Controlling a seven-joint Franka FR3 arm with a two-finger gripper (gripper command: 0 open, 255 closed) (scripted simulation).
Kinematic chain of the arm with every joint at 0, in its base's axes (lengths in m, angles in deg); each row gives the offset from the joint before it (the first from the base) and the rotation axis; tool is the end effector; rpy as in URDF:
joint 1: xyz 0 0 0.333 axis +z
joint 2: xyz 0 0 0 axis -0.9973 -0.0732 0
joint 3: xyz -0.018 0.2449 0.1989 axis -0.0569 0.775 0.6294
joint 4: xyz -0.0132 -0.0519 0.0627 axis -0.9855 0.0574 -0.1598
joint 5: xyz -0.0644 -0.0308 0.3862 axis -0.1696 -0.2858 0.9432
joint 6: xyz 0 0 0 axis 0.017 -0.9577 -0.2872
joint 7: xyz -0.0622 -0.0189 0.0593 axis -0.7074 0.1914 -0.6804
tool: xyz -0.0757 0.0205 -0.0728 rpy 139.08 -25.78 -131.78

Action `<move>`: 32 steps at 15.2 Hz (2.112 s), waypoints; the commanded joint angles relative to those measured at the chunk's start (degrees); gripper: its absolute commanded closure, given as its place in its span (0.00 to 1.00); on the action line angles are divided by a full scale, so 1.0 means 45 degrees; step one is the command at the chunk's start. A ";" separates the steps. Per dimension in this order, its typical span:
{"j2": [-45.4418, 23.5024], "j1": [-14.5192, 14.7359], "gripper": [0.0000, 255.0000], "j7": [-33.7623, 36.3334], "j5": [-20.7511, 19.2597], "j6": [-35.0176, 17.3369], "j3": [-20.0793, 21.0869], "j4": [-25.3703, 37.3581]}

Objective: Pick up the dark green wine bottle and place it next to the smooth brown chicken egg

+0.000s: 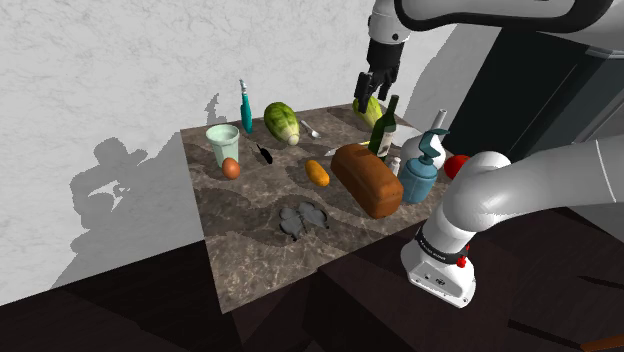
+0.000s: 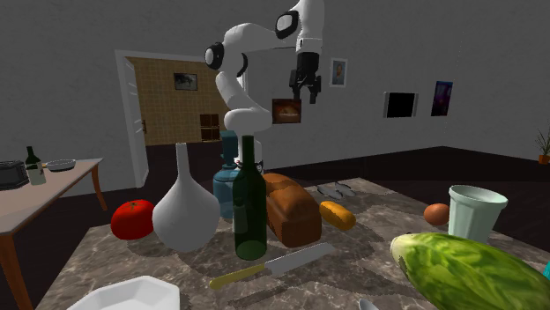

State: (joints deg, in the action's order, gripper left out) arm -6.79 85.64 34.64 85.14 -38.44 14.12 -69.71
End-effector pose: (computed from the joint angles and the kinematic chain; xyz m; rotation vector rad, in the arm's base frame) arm 0.3149 0.0086 0.5723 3.0549 -0.0657 0.0105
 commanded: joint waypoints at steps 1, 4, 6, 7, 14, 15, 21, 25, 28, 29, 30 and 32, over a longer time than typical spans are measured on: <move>0.0000 0.0000 0.00 0.0000 0.0000 0.0000 0.0000 0.0000; -0.0240 -0.0417 0.00 -0.0616 -0.0443 -0.0606 -0.0821 -0.0167; -0.0475 -0.0686 0.00 -0.1023 -0.0715 -0.1023 -0.1371 -0.0213; -0.0613 -0.0816 0.00 -0.1225 -0.0841 -0.1235 -0.1648 -0.0216; -0.1968 -0.1596 0.00 -0.2656 -0.1485 -0.2731 -0.3597 0.0128; -0.2212 -0.1685 0.00 -0.2868 -0.1531 -0.2941 -0.3877 0.0230; -0.3920 -0.2055 0.00 -0.4225 -0.1477 -0.4143 -0.5582 0.1103; -0.5286 -0.2163 0.00 -0.5275 -0.1034 -0.4843 -0.6741 0.1932; -0.5743 -0.2170 0.00 -0.5568 -0.0847 -0.5338 -0.7058 0.1905; -0.5807 -0.2165 0.00 -0.5585 -0.0830 -0.5515 -0.7087 0.1787; -0.5874 -0.2158 0.00 -0.5604 -0.0812 -0.5693 -0.7116 0.1672; -0.6019 -0.2143 0.00 -0.5645 -0.0768 -0.6050 -0.7175 0.1450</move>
State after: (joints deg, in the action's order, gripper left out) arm -33.58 75.97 9.30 81.60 -64.79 -18.04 -62.62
